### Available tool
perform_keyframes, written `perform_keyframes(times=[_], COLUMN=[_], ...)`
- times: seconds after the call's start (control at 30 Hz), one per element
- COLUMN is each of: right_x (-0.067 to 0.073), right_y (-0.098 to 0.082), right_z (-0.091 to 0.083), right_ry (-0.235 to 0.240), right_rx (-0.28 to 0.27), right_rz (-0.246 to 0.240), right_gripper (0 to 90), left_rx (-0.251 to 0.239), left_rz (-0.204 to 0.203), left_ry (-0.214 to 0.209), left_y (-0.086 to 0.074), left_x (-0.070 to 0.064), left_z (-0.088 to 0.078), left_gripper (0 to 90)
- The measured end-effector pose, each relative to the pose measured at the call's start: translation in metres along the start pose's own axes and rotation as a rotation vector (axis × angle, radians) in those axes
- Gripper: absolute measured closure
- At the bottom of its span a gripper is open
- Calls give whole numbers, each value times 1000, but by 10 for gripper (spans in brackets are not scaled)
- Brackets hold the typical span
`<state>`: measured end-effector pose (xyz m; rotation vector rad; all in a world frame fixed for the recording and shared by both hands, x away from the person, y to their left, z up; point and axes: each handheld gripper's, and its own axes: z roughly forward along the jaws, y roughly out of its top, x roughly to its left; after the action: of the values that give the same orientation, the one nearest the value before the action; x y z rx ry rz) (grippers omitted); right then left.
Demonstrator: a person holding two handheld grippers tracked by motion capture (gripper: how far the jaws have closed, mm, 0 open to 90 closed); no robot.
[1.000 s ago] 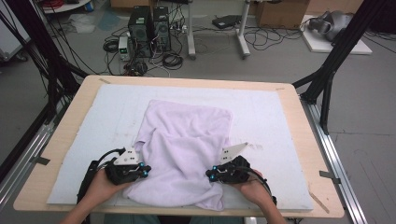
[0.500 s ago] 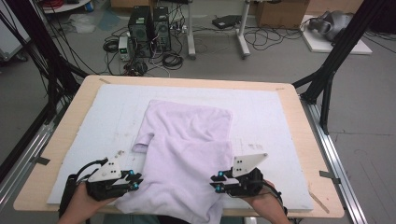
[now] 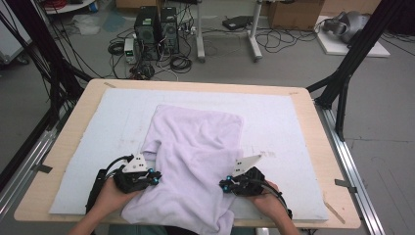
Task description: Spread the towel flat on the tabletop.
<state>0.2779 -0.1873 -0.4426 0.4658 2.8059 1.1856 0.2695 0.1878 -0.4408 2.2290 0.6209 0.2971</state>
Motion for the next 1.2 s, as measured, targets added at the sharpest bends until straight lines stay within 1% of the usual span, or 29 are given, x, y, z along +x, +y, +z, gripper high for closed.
perform_keyframes(times=[0.07,0.13,0.17,0.2,0.27,0.33,0.43,0.5,0.53,0.57,0.6,0.63,0.67,0.7,0.73,0.8,0.83,0.87,0.9,0.93,0.97,1.0,1.03,1.07,1.1,1.13,1.17,1.2], right_x=[2,8,10,16,23,31,42,49,51,53,53,52,48,44,39,29,22,18,14,9,7,5,5,5,5,5,6,6], right_y=[0,1,1,2,2,2,3,5,6,8,10,12,14,15,16,17,16,15,13,11,10,8,7,5,4,4,4,4], right_z=[0,-2,-3,-4,-8,-11,-19,-25,-29,-32,-34,-35,-36,-35,-34,-28,-23,-19,-14,-9,-5,-1,2,4,4,5,5,4], right_ry=[21,37,39,46,57,73,99,125,141,145,138,113,91,79,58,10,-1,-6,-9,-9,-5,-6,-1,-1,10,37,35,41], right_rx=[-2,-10,-14,-23,-36,-45,-62,-85,-95,-102,-107,-102,-99,-105,-107,-76,-59,-54,-39,-28,-15,2,21,10,6,3,4,4], right_rz=[4,-4,-17,-23,-31,-36,-48,-53,-61,-68,-72,-71,-72,-62,-54,-53,-44,-34,-24,-16,-5,-6,-1,-4,-4,0,-5,-5], right_gripper=[877,878,878,878,878,878,878,875,870,849,805,761,733,712,690,662,650,643,639,639,644,662,695,767,822,863,868,872], left_rx=[-2,-11,-18,-18,-25,-26,-41,-48,-43,-41,-42,-46,-50,-60,-67,-72,-68,-61,-54,-40,-27,-11,5,-7,-13,-14,-8,-8], left_rz=[12,16,14,18,13,21,20,27,39,50,60,62,55,43,39,31,31,23,13,18,11,7,21,26,12,10,20,27], left_ry=[0,-1,4,-1,-3,-8,-27,-45,-52,-55,-49,-44,-37,-28,-23,-7,2,7,0,-5,-9,-21,-24,-11,-15,-17,3,14], left_y=[-2,-5,-7,-9,-12,-15,-16,-16,-15,-15,-14,-13,-11,-10,-9,-5,-5,-4,-4,-4,-5,-6,-8,-9,-9,-9,-9,-10], left_x=[-5,-10,-14,-16,-23,-30,-41,-48,-51,-53,-53,-52,-48,-44,-39,-27,-23,-19,-15,-12,-10,-8,-8,-9,-9,-8,-10,-13], left_z=[-5,-12,-17,-21,-31,-43,-56,-64,-66,-68,-68,-68,-67,-64,-61,-50,-46,-39,-32,-26,-19,-14,-9,-8,-9,-11,-14,-16], left_gripper=[861,862,863,863,863,862,863,863,861,856,837,803,760,727,710,686,677,663,652,650,651,663,706,760,799,838,847,854])
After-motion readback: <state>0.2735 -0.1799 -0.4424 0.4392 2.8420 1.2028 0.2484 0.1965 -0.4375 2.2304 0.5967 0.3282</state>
